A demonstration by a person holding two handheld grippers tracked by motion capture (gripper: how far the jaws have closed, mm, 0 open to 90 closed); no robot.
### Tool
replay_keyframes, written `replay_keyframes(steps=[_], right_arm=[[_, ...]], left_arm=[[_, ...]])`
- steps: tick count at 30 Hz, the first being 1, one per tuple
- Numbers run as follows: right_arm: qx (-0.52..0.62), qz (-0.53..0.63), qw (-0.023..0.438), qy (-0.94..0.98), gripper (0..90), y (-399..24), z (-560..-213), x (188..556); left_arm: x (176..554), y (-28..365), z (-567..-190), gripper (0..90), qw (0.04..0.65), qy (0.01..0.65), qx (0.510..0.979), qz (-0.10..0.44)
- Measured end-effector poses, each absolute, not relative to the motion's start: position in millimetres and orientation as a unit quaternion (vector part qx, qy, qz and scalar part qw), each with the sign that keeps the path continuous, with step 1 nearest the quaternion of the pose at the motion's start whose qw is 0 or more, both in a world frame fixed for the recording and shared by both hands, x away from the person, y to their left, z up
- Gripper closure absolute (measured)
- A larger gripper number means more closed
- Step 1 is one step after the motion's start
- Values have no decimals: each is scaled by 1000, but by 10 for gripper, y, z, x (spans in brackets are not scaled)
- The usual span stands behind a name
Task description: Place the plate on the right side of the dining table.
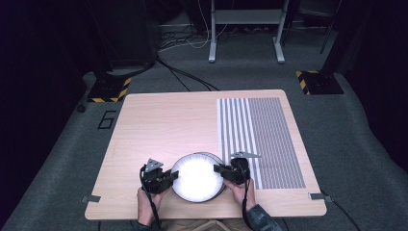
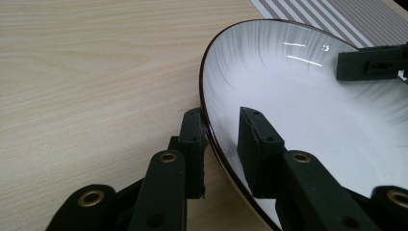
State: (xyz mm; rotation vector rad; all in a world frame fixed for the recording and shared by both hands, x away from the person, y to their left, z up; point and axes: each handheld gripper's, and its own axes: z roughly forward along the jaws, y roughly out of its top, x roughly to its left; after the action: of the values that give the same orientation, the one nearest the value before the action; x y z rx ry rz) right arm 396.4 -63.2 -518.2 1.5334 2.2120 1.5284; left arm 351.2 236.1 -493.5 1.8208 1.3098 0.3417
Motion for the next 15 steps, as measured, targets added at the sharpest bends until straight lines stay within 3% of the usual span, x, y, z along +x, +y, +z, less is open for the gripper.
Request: replay_keyframes(steps=[15], right_arm=[[501, 532, 33, 681, 842, -687, -5208, 3957]], left_arm=[[3524, 2354, -4952, 771, 439, 529, 714, 132]])
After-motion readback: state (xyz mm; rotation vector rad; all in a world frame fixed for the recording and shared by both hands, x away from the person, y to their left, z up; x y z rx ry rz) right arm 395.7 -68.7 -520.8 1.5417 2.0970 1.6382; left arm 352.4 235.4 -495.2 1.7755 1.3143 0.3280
